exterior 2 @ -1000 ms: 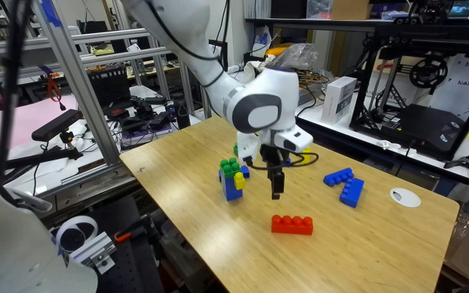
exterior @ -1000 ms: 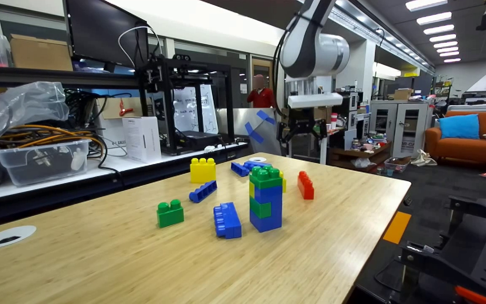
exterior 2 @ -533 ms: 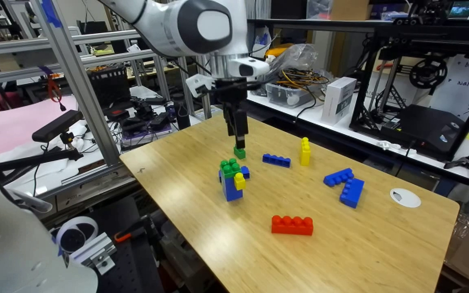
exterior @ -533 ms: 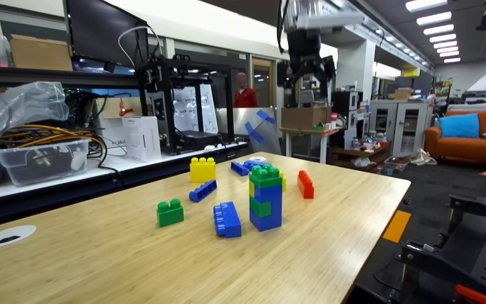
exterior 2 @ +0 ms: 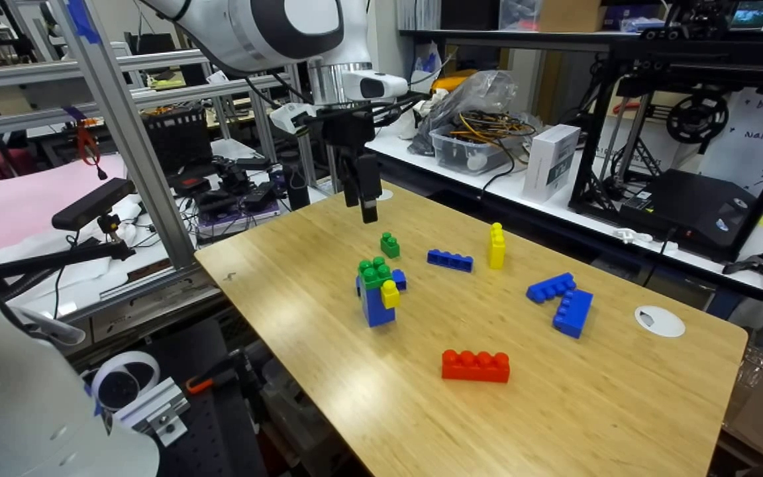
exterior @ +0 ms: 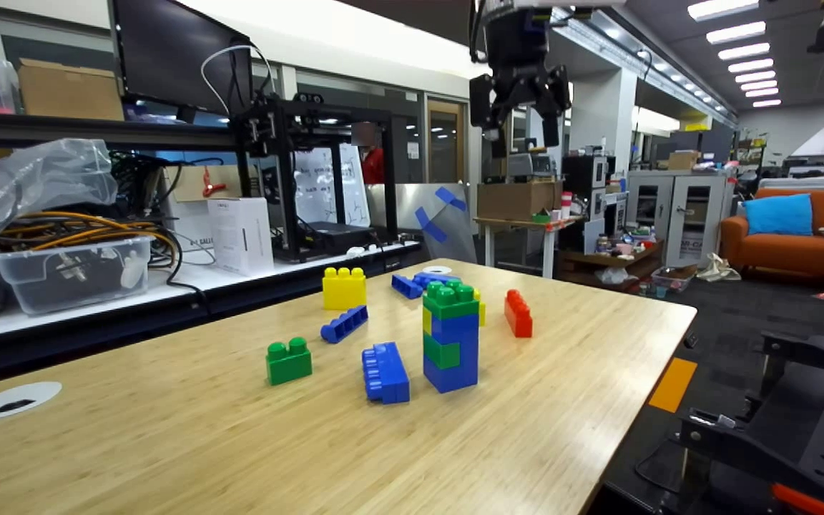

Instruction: Detach the red Lego from the stack of Lego's and put it on the table

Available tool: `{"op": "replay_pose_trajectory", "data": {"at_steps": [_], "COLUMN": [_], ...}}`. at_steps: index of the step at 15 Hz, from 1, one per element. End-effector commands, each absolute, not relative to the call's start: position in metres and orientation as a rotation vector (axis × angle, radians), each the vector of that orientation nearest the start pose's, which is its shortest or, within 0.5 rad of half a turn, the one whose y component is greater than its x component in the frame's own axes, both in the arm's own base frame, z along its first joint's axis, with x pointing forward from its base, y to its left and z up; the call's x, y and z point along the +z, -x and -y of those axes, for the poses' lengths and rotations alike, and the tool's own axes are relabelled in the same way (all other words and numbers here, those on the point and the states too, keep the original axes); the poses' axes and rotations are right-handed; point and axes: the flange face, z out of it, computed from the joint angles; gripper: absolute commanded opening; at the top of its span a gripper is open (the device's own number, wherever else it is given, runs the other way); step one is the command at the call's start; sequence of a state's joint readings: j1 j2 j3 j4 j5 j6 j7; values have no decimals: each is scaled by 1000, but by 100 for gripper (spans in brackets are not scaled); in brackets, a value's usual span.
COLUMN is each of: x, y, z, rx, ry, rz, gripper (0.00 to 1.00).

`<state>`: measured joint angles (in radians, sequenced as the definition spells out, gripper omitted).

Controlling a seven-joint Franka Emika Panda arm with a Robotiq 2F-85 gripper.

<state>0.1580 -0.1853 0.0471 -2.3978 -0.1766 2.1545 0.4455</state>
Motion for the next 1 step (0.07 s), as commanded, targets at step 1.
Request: {"op": "replay_pose_trajectory", "data": {"at_steps": [1], "x": [384], "y": [-454], "z": [-88], "rx": [12], "ry": [3298], "rz": [-228], "gripper": [100]}}
